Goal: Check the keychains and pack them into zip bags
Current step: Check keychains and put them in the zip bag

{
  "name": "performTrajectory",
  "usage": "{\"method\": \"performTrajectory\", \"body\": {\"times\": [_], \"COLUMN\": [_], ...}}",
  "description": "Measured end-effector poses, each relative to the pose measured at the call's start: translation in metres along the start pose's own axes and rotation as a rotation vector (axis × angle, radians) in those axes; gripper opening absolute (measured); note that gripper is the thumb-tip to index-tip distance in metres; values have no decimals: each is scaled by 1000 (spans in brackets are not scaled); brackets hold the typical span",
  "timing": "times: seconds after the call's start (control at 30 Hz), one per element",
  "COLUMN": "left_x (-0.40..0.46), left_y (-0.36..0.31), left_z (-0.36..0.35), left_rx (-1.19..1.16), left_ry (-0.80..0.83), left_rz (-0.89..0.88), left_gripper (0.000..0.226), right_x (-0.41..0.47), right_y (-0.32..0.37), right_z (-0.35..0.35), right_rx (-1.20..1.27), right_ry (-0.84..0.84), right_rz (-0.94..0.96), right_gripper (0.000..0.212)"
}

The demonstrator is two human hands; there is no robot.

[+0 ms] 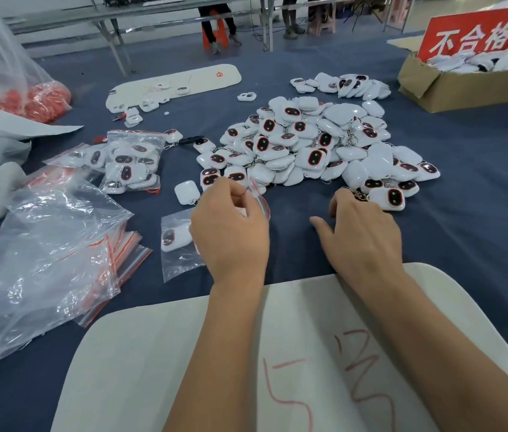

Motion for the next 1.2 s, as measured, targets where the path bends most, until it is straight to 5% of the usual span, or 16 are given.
{"method": "performTrajectory", "body": {"times": [0.07,0.2,0.43,0.63,0.7,0.9,1.03,1.2], "left_x": [-2,-18,-32,-38,-39,-35,-25,-13], "left_y": [-8,-20,-16,-23,-23,-15,-6,11], "left_z": [-5,-32,-50,-48,-46,-46,-45,-34], "left_rx": [-133,-239,-348,-646,-761,-731,-751,-802], "left_ry": [30,402,734,1018,1078,921,706,549], "left_rz": [-104,-209,-181,106,219,363,429,524], "left_gripper": [10,10,13,21,21,17,12,10], "right_x": [-4,-9,7,1,5,17,19,18], "right_y": [6,5,-7,0,-1,1,-1,5], "right_z": [2,11,-4,16,12,-3,-20,-30], "right_rx": [167,165,15,721,951,1646,1327,1064], "right_ry": [-33,-283,-91,-455,-399,-21,-6,191], "right_rz": [84,58,-80,224,218,36,-66,94], "right_gripper": [25,23,17,16,24,29,15,15]}}
Point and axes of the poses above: each hand's wrist, its own x-axis towards the middle knuckle, its own z-axis out of the back of the hand, y = z × x, the point moved 4 cm from there along x, towards the middle knuckle, and after that the axes turned 7 degrees about -z, right-handed, at the moved point
